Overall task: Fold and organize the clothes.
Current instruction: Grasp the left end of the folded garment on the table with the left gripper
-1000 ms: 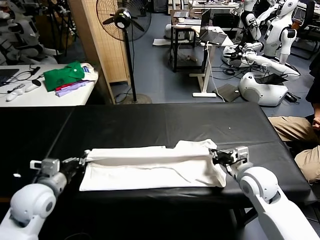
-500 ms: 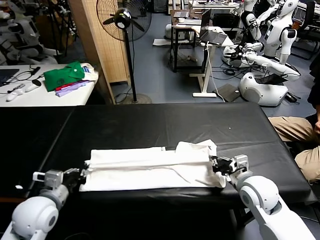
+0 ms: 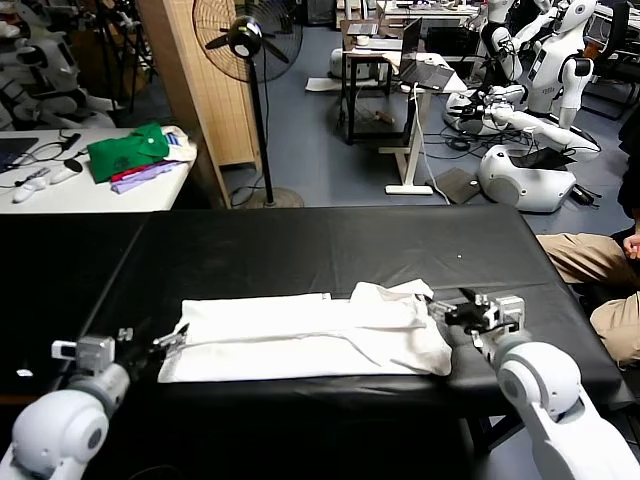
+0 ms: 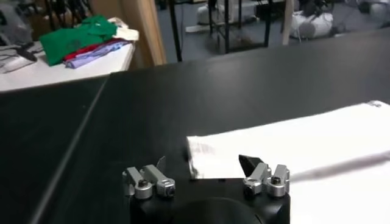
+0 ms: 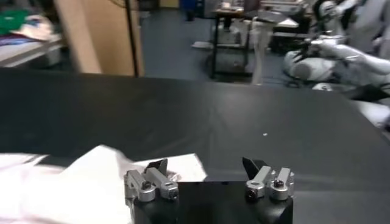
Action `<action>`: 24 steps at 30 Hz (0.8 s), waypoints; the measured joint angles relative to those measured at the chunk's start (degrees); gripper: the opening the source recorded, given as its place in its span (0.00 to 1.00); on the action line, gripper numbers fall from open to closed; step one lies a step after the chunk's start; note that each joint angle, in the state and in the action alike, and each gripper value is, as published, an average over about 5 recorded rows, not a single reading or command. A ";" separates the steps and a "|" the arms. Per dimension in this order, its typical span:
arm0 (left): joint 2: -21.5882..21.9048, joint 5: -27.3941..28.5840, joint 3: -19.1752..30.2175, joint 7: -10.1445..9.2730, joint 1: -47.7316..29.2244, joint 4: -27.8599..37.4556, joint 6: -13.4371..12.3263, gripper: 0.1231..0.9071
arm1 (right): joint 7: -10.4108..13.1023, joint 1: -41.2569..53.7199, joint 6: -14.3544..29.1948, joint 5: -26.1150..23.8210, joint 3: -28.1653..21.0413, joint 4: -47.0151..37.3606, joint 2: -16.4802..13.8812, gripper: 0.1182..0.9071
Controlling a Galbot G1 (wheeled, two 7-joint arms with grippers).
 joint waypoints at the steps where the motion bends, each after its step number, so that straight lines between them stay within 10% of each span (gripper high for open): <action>1: -0.24 -1.13 0.39 -0.25 -1.18 0.91 0.00 0.86 | 0.22 0.95 0.42 -0.37 -0.60 -1.29 0.69 0.86; 17: -2.15 -6.68 4.39 0.02 -12.27 14.45 0.00 0.85 | 1.29 5.66 1.79 -2.21 -3.81 -10.21 6.70 0.85; 24: -2.86 -7.11 4.78 0.62 -13.35 18.25 -0.15 0.45 | 1.29 5.08 2.25 -4.06 -4.40 -10.67 7.92 0.54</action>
